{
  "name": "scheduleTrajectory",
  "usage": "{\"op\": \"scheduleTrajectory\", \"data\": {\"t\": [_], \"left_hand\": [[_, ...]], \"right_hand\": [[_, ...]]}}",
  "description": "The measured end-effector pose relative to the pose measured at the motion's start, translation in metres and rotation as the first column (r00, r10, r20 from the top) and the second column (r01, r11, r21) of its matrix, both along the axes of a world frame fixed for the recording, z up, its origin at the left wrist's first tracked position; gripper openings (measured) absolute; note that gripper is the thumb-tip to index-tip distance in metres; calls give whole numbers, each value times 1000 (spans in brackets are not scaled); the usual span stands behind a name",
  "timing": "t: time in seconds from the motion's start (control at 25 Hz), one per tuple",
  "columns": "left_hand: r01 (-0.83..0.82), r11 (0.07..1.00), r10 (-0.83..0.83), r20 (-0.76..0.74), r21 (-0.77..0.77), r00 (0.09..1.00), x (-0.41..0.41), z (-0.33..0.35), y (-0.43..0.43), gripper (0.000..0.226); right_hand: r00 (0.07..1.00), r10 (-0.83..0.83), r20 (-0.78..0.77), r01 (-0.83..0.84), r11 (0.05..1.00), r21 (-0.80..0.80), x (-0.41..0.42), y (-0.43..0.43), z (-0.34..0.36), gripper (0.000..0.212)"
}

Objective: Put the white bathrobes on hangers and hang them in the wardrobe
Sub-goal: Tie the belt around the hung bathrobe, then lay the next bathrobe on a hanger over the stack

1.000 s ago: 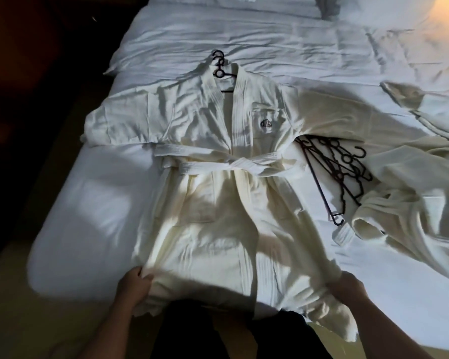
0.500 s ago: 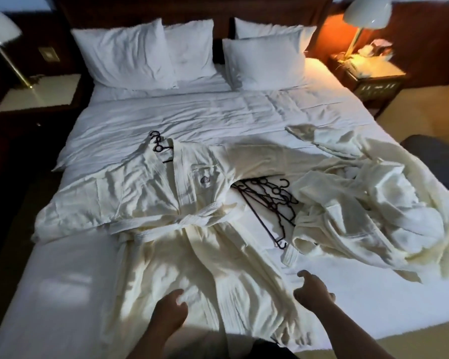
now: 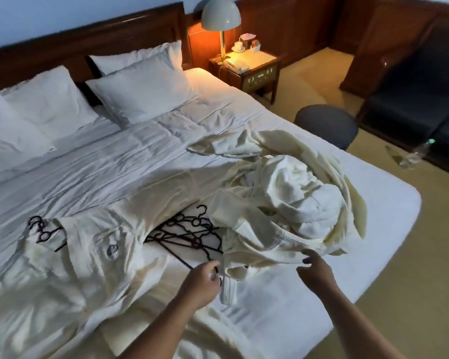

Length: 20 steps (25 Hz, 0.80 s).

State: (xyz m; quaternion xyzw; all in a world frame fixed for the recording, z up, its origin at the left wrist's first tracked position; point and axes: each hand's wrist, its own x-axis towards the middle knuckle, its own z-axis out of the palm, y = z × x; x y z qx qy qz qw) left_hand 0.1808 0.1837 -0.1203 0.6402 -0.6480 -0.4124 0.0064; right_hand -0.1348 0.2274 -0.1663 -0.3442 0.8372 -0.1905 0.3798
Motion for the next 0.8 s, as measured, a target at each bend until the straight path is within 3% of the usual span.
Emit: {"op": "scheduleTrajectory", "data": {"t": [0.12, 0.2, 0.32, 0.4, 0.48, 0.52, 0.6, 0.68, 0.72, 0.8], "left_hand": [[155, 986, -155, -1, -55, 988, -59, 2, -41, 52], [249, 964, -249, 6, -92, 968, -90, 1, -60, 57], [392, 910, -391, 34, -134, 920, -120, -3, -76, 68], [476, 869, -468, 85, -136, 880, -134, -2, -84, 74], [604, 782, -583, 162, -154, 796, -145, -2, -93, 83], [687, 714, -656, 214, -136, 724, -148, -5, -96, 89], [794, 606, -748, 308, -43, 588, -149, -11, -98, 99], [799, 598, -770, 315, 57, 554, -145, -10, -95, 87], [788, 608, -775, 287, 96, 563, -139, -7, -93, 70], [756, 634, -772, 194, 161, 606, -124, -5, -88, 36]], "right_hand": [[1000, 19, -21, -20, 998, -64, -22, -26, -8, 75], [995, 103, -2, -103, 994, -26, -29, -39, -18, 78], [958, 285, -9, -279, 942, 188, -29, -46, -31, 71], [916, 396, -62, -350, 865, 359, -22, -47, -37, 47], [874, 473, -110, -389, 819, 422, -14, -48, -40, 25], [854, 506, -122, -426, 814, 395, -11, -47, -39, 26], [869, 495, 21, -484, 840, 243, -11, -44, -30, 21], [847, 450, 283, -499, 858, 127, -17, -41, -13, 25], [823, 485, 297, -537, 835, 124, -22, -39, -7, 26], [783, 614, 100, -618, 747, 246, -27, -31, -2, 28]]}}
